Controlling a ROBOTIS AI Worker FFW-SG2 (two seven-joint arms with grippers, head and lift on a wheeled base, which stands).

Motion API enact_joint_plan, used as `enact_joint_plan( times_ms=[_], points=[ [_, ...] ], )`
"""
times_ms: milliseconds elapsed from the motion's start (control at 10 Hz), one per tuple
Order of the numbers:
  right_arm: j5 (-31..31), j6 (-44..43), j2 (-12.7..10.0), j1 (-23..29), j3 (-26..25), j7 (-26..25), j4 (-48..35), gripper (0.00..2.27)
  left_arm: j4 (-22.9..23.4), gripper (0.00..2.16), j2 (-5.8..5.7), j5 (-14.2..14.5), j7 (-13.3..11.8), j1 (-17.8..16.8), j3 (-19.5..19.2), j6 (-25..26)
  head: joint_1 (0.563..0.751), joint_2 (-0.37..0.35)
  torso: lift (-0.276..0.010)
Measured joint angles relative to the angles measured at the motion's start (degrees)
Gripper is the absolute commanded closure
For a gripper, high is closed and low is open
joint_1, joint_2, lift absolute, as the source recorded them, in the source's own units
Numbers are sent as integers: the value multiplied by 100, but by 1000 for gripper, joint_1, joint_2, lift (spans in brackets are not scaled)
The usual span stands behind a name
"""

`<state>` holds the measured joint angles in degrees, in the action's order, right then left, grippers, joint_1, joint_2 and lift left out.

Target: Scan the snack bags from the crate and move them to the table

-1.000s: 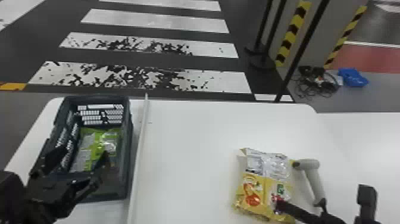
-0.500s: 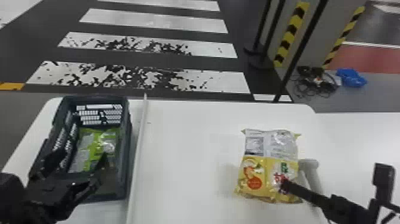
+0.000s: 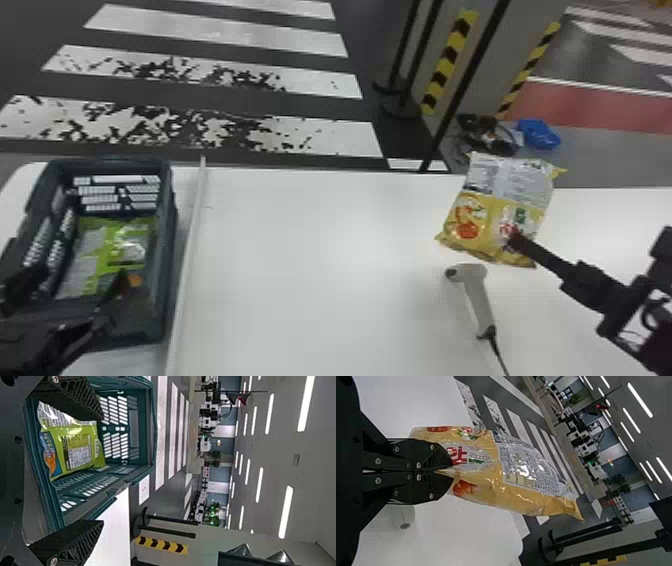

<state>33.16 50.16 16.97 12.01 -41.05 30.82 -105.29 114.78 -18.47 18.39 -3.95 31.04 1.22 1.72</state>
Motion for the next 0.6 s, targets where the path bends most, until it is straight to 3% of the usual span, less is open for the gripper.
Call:
enact_joint_plan(
  times_ms=[100,300,600],
  points=[
    [-117,-356,241,-233,-12,-83,515,2246,1,70,7,-33,0,26,0,0,695,-337,-95],
    [-375,-1104,664,-674,50,-266,1577,2246,22,70,10,-54,0,100,-47,0,695,-350,-95],
    [-893,-2335,1060,-1116,382,-1271,2764,2246,23,70,9,-63,-5,184,-76,-50,695,-350,-95]
  ],
)
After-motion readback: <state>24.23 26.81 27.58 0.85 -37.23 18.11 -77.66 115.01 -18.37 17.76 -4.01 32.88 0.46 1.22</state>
